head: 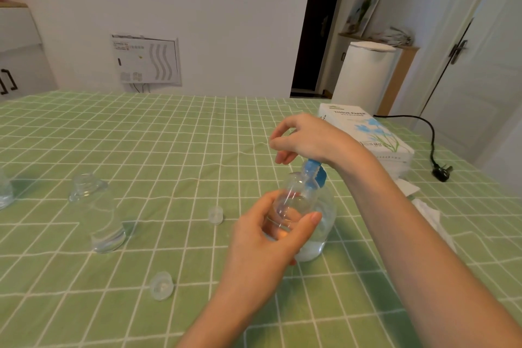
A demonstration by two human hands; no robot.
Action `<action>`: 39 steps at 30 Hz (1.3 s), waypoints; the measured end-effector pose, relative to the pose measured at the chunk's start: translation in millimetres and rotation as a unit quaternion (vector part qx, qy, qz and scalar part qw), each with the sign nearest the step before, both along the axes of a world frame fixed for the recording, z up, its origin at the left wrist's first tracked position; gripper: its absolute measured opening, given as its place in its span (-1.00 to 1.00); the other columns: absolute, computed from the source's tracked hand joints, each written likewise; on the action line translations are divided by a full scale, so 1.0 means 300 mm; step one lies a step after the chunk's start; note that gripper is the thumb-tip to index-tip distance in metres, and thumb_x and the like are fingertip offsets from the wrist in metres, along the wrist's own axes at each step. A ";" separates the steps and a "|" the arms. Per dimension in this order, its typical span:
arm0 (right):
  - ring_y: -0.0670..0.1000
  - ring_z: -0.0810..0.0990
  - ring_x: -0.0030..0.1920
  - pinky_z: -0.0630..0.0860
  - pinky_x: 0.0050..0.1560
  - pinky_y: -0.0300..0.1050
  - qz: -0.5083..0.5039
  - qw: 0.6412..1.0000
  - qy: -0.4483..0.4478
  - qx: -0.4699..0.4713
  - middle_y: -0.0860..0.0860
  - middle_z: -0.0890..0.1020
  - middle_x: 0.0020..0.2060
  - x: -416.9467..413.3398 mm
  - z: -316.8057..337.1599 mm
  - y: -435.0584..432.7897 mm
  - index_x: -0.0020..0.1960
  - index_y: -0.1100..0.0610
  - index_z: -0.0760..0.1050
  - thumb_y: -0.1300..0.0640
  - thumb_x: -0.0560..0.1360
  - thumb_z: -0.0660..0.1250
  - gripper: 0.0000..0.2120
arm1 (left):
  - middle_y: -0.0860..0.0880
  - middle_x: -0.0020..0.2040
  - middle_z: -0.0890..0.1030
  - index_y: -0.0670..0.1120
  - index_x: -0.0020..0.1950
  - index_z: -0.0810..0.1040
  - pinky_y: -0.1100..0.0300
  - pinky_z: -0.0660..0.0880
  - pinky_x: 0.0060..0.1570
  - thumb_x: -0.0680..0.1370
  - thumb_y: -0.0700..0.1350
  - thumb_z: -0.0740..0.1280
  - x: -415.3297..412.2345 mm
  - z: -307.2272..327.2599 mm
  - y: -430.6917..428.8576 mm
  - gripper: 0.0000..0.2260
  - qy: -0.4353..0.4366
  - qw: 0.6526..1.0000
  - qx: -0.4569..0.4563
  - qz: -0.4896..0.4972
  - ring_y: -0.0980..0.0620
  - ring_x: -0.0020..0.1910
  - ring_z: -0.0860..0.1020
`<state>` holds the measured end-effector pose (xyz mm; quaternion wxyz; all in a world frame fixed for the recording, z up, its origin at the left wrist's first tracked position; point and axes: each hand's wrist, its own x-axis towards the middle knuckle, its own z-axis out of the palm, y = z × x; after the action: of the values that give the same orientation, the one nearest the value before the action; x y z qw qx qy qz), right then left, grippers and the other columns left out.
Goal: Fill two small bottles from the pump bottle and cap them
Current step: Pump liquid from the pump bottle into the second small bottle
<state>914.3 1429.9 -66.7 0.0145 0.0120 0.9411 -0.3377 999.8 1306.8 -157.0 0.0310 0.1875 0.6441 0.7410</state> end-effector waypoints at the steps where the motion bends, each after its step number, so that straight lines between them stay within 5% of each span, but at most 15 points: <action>1: 0.03 0.65 -0.11 0.55 0.13 -0.01 -0.002 1.000 -0.004 -0.006 -0.03 0.67 -0.31 0.000 -0.008 0.001 0.07 0.13 0.51 0.14 0.53 0.30 -0.86 | 0.04 -0.33 0.60 0.20 -0.06 0.59 0.34 0.46 -0.46 0.24 0.14 0.42 0.001 0.000 -0.001 -0.71 0.000 1.000 -0.003 0.000 0.16 -0.43 0.49; 8: 0.05 0.67 -0.07 0.55 0.11 -0.02 -0.021 1.000 0.019 -0.001 -0.01 0.68 -0.28 0.007 -0.014 0.000 0.04 0.09 0.52 0.11 0.53 0.29 -0.89 | -0.02 -0.31 0.62 0.17 -0.06 0.59 0.31 0.47 -0.46 0.34 0.02 0.47 -0.002 -0.005 -0.005 -0.79 -0.002 1.000 -0.006 0.005 0.12 -0.43 0.48; 13: -0.02 0.65 -0.08 0.48 -0.22 -0.20 -0.033 0.997 0.051 0.055 -0.02 0.68 -0.24 0.008 0.026 0.002 0.08 0.06 0.50 0.04 0.55 0.26 -0.84 | 0.05 -0.30 0.62 0.14 -0.04 0.60 0.33 0.49 -0.39 0.34 0.03 0.46 -0.012 0.003 0.003 -0.78 0.005 1.000 0.005 -0.002 0.18 -0.40 0.52; 20: 0.02 0.66 -0.05 0.50 0.02 -0.12 -0.013 1.000 0.013 0.020 -0.01 0.69 -0.28 0.006 0.017 -0.001 0.05 0.10 0.53 0.11 0.53 0.28 -0.87 | 0.07 -0.32 0.61 0.13 -0.05 0.61 0.34 0.46 -0.45 0.27 0.08 0.45 -0.012 0.003 0.003 -0.74 -0.002 1.000 0.018 -0.006 0.19 -0.43 0.50; 26: 0.00 0.63 -0.18 0.54 0.03 -0.10 -0.014 1.000 0.024 -0.003 -0.02 0.67 -0.33 0.005 -0.013 0.005 -0.04 0.13 0.55 0.18 0.52 0.29 -0.93 | -0.10 -0.30 0.60 0.09 -0.08 0.61 0.29 0.50 -0.46 0.38 -0.05 0.46 -0.009 -0.002 -0.006 -0.85 0.003 1.000 -0.002 -0.006 0.13 -0.42 0.48; 39: -0.01 0.66 -0.09 0.53 -0.08 -0.16 -0.030 0.997 0.046 0.054 -0.01 0.69 -0.25 0.010 0.029 0.006 0.02 0.07 0.52 0.07 0.54 0.27 -0.88 | 0.04 -0.31 0.61 0.14 -0.07 0.60 0.27 0.50 -0.42 0.34 0.01 0.46 -0.007 0.013 0.005 -0.81 0.002 1.000 0.007 0.003 0.14 -0.42 0.50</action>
<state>917.2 1431.7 -57.9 -0.0395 0.0252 0.9568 -0.2870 997.8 1308.5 -153.1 0.0262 0.1870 0.6393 0.7454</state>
